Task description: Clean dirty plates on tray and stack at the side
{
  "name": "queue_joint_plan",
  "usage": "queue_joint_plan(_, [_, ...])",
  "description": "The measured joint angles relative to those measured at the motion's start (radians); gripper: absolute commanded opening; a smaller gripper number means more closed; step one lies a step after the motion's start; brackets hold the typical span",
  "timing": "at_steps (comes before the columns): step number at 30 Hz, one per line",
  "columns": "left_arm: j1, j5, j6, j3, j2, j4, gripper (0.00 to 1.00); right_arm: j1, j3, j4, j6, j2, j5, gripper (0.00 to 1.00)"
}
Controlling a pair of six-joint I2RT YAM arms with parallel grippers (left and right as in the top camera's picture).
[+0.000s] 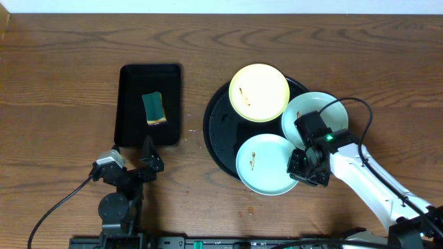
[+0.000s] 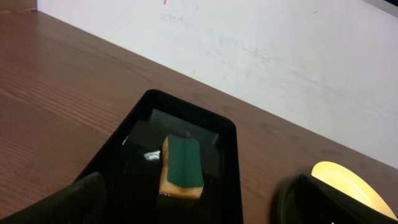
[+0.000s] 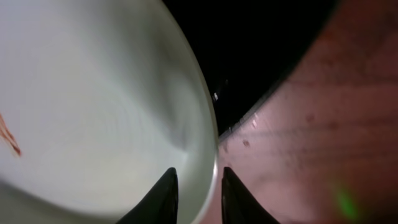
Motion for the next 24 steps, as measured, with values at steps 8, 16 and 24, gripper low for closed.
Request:
queue_joint_plan(8, [0.000, 0.000, 0.000, 0.000, 0.000, 0.000, 0.96, 0.000, -0.042, 0.094, 0.030, 0.000, -0.009, 0.01])
queue_joint_plan(16, [0.000, 0.000, 0.000, 0.000, 0.000, 0.000, 0.96, 0.000, 0.006, 0.151, 0.023, 0.000, -0.023, 0.01])
queue_joint_plan(24, [0.000, 0.000, 0.000, 0.000, 0.000, 0.000, 0.96, 0.000, 0.014, 0.206, 0.021, 0.002, 0.064, 0.01])
